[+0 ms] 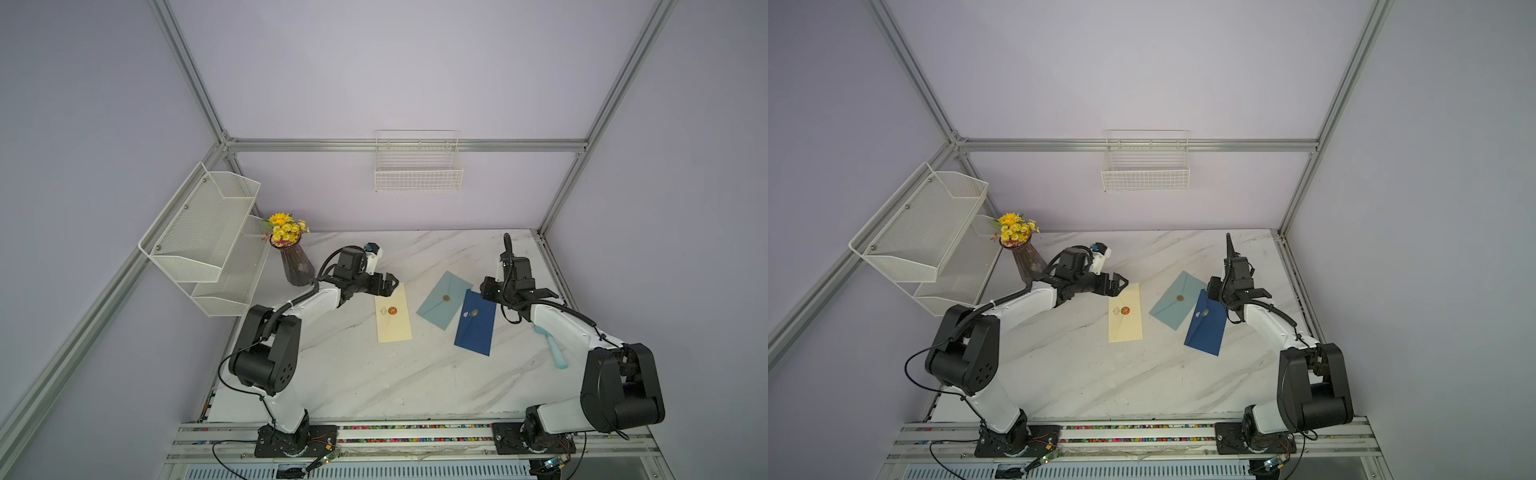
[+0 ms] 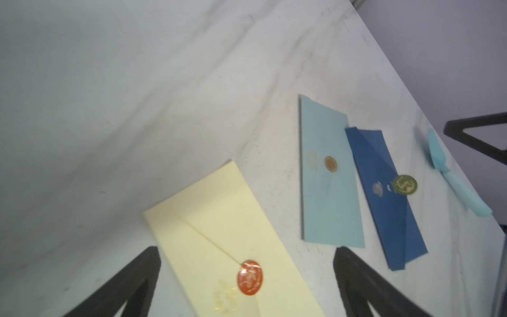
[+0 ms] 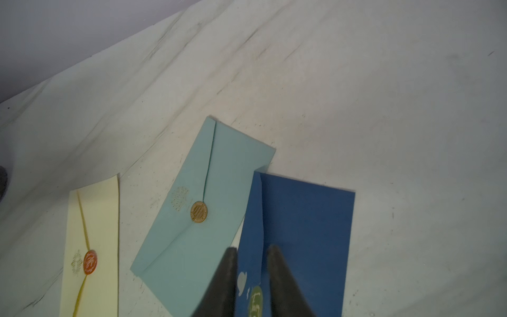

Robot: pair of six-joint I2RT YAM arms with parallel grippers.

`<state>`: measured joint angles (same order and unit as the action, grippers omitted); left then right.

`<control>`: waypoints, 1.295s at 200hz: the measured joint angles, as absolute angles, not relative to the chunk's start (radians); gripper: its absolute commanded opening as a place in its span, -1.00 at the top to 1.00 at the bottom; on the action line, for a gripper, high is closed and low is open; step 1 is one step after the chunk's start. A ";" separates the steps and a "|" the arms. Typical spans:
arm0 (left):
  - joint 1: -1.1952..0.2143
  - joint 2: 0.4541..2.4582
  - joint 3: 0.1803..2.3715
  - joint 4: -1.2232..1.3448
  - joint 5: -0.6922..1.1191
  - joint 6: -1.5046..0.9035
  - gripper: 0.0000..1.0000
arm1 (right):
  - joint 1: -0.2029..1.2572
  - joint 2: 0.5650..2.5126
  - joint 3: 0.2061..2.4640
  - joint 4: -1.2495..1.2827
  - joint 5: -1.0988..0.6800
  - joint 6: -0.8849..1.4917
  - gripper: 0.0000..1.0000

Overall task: Fold the letter paper in half and place it into the envelope
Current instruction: Fold the envelope flap on the envelope.

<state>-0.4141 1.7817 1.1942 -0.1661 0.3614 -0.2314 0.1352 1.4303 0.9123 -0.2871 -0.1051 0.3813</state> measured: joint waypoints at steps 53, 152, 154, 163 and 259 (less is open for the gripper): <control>-0.625 2.034 1.467 -0.241 0.511 -0.324 -1.00 | 0.155 1.439 0.840 -0.344 -0.180 0.434 1.00; -0.747 2.299 1.754 -0.273 0.616 -0.424 -1.00 | 0.144 1.623 0.813 -0.298 -0.172 0.458 1.00; -0.747 2.300 1.753 -0.272 0.616 -0.427 -1.00 | 0.143 1.624 0.814 -0.295 -0.175 0.460 1.00; -0.748 2.300 1.744 -0.258 0.618 -0.439 -1.00 | 0.137 1.631 0.818 -0.290 -0.179 0.461 1.00; -0.772 2.264 1.610 -0.121 0.631 -0.513 -1.00 | 0.021 1.680 0.835 -0.239 -0.282 0.544 1.00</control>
